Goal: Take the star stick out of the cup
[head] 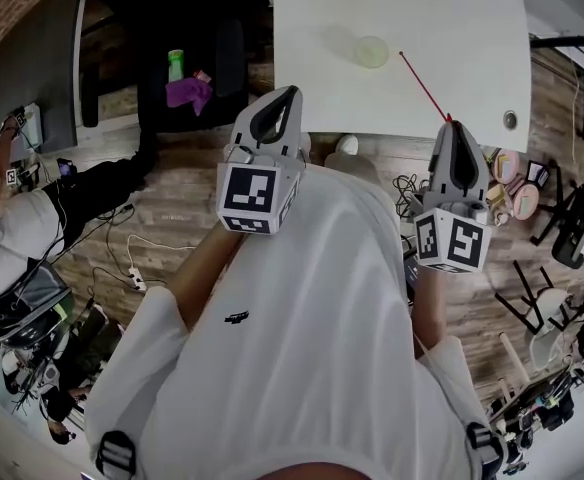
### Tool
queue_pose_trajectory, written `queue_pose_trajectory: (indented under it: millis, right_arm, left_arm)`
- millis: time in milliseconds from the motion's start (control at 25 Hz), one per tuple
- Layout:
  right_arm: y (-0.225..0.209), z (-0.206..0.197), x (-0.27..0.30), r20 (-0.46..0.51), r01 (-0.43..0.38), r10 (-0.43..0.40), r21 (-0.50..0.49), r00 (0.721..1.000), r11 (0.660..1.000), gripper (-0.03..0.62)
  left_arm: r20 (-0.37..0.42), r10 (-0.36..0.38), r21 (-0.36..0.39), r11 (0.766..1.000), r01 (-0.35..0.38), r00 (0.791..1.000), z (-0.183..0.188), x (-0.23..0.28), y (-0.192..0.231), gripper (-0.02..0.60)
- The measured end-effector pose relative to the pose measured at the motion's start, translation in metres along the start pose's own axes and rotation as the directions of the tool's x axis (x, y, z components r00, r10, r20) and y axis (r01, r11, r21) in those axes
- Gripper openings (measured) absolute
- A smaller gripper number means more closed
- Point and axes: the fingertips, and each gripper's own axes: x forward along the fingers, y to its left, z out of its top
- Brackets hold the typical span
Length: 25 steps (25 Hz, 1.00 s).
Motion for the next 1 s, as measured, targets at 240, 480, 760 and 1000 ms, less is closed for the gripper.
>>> queue_pose_trajectory:
  millis: [240, 480, 760, 1000]
  right_arm:
    - [-0.017, 0.002, -0.016, 0.009, 0.047, -0.047, -0.009, 0.999, 0.999, 0.020]
    - [-0.028, 0.002, -0.017, 0.027, 0.089, -0.089, 0.009, 0.996, 0.996, 0.020]
    - [-0.031, -0.001, -0.013, 0.035, 0.091, -0.090, -0.009, 0.995, 0.996, 0.018]
    - [-0.029, -0.001, -0.011, 0.044, 0.090, -0.090, -0.006, 0.995, 0.996, 0.018]
  left_arm:
    - [0.012, 0.020, 0.007, 1.000, -0.020, 1.000, 0.006, 0.001, 0.007, -0.006]
    - [0.027, 0.030, 0.011, 0.999, -0.030, 0.999, 0.009, -0.001, 0.010, -0.006]
    - [0.039, 0.034, 0.026, 0.999, -0.035, 0.999, 0.008, -0.001, 0.004, -0.006]
    - [0.045, 0.034, 0.029, 0.999, -0.036, 0.998, 0.009, -0.001, 0.002, -0.006]
